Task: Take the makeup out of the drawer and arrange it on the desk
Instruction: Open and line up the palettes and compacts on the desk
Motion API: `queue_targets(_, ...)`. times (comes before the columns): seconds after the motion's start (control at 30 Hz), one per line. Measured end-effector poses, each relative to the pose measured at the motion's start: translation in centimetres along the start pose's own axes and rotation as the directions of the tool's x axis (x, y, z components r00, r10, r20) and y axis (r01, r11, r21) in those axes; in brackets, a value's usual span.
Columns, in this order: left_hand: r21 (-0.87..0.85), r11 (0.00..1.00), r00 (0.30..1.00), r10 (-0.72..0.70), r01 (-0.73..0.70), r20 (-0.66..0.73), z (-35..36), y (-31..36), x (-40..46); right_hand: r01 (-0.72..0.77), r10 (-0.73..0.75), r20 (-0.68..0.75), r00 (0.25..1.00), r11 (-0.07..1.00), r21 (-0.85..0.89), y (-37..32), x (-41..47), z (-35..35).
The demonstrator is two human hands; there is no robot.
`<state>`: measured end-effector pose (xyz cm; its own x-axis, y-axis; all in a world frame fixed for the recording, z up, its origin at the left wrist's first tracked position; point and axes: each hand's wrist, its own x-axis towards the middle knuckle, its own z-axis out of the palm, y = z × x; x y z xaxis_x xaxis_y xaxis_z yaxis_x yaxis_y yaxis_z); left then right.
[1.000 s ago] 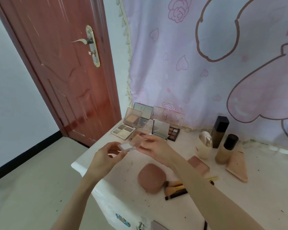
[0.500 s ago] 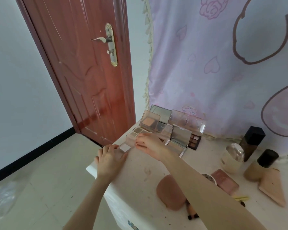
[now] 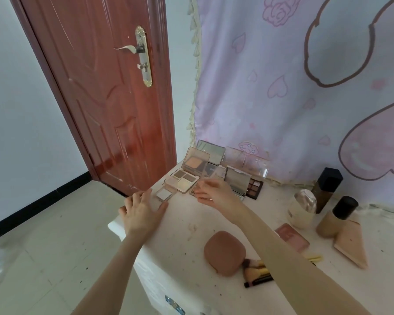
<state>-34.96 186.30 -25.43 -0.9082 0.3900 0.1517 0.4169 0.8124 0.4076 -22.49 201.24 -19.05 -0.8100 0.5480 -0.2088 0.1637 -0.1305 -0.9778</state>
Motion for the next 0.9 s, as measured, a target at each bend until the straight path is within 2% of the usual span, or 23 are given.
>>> queue_targets(0.1,-0.01,1.0,0.999,0.024,-0.025,-0.028,-0.1,-0.1,-0.9,0.114,-0.115,0.01,0.993,0.963,-0.244,0.5,-2.3,-1.4)
queue_targets(0.23,-0.095,0.995,0.997,0.038,-0.044,-0.068,0.1,0.3,-3.4,0.229,-0.223,0.08,0.972,0.799,-0.556,2.5,-5.3,-3.3)
queue_targets(0.4,-0.117,0.979,0.986,0.161,-0.166,-0.052,0.7,1.8,-7.4,0.308,-0.265,0.185,0.946,0.559,-0.77,4.6,-8.9,-4.7)
queue_targets(0.53,-0.112,0.92,0.926,0.372,-0.376,-0.056,1.1,2.8,-10.0,0.301,-0.135,0.269,0.954,0.38,-0.875,5.4,-11.0,-5.1)
queue_targets(0.6,-0.106,0.885,0.891,0.444,-0.453,-0.094,1.3,2.9,-11.3,0.297,-0.172,0.256,0.951,0.283,-0.912,5.8,-11.6,-4.7)
queue_targets(0.67,-0.109,0.863,0.867,0.479,-0.494,-0.138,1.4,2.8,-12.2,0.304,-0.258,0.243,0.935,0.231,-0.924,6.3,-11.6,-4.2)
queue_targets(0.73,-0.138,0.839,0.85,0.512,-0.526,-0.123,1.3,2.5,-12.4,0.312,-0.32,0.221,0.921,0.268,-0.911,7.0,-11.4,-4.0)
queue_targets(0.77,-0.214,0.816,0.843,0.528,-0.537,-0.104,1.1,2.3,-12.4,0.311,-0.343,0.193,0.919,0.333,-0.89,7.1,-11.2,-4.0)
queue_targets(0.83,-0.441,0.724,0.827,0.556,-0.53,-0.082,0.1,2.4,-12.4,0.302,-0.355,0.118,0.927,0.525,-0.796,6.9,-10.9,-4.1)
queue_targets(0.9,-0.559,0.63,0.796,0.598,-0.539,-0.093,-1.0,3.0,-12.4,0.295,-0.321,0.081,0.944,0.707,-0.643,6.3,-10.6,-4.3)
